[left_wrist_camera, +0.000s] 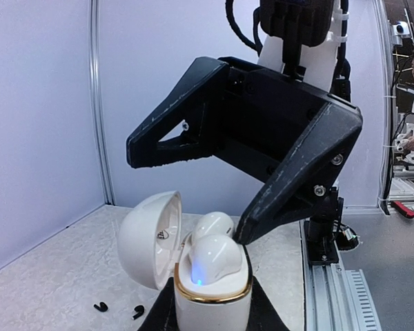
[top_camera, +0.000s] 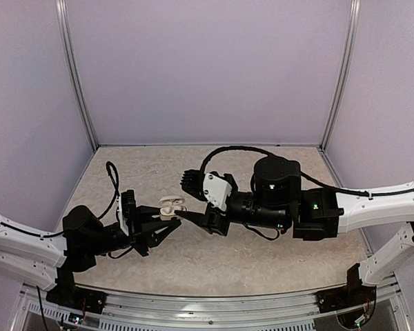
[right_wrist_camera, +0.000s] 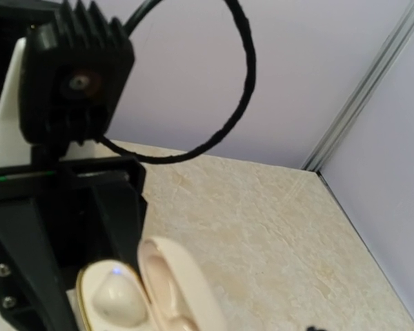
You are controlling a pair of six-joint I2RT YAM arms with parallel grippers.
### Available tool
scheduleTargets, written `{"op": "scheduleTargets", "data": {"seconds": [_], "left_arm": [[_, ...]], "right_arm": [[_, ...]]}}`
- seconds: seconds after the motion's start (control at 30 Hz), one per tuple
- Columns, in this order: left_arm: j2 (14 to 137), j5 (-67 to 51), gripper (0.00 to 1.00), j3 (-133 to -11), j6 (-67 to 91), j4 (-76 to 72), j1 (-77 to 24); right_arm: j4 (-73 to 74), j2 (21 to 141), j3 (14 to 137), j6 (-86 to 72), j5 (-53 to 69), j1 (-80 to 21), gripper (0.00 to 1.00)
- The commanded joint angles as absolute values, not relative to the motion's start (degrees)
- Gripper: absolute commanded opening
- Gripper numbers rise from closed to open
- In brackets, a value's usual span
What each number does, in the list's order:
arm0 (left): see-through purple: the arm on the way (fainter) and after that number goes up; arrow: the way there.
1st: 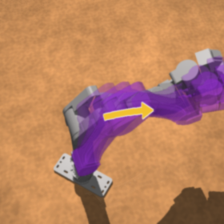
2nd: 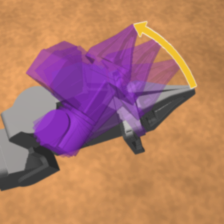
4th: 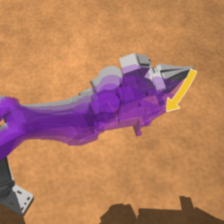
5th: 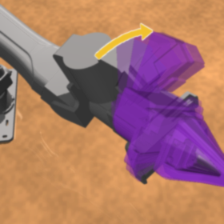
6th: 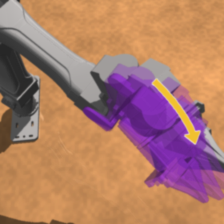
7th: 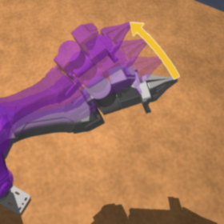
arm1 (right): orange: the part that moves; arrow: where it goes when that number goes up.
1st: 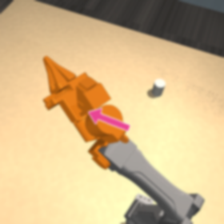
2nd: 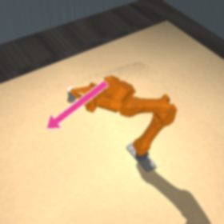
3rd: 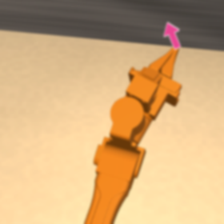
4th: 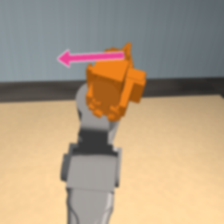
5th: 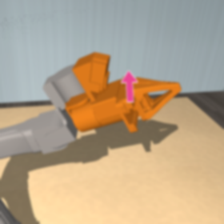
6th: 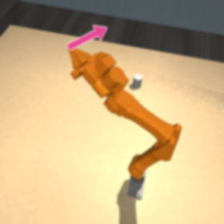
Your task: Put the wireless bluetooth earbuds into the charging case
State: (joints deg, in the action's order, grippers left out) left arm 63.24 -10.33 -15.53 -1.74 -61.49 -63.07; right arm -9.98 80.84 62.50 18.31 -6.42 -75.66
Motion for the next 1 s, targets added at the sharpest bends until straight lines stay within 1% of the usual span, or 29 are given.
{"op": "scheduleTargets", "data": {"seconds": [0.0,0.13,0.23,0.97], "left_arm": [[63.02,-11.1,0.1,-17.84,-2.51,-62.95,-63.01],[63.08,-11.38,0.1,-17.84,-2.53,-62.99,-62.97],[63.48,-11.73,0.1,-18.01,-2.3,-63.34,-63.01],[63.74,-12.34,0.1,-18.11,-1.92,-63.53,-62.97]], "right_arm": [[-10.68,79.18,62.52,18.12,-2.28,-75.06,0.61],[-12.42,76.16,60.75,16.64,1.65,-74.35,0.61],[-12.49,75.59,60.63,15.59,2.11,-73.57,0.62],[-10.68,80.36,61.26,15.22,0.44,-72.61,0.6]]}}
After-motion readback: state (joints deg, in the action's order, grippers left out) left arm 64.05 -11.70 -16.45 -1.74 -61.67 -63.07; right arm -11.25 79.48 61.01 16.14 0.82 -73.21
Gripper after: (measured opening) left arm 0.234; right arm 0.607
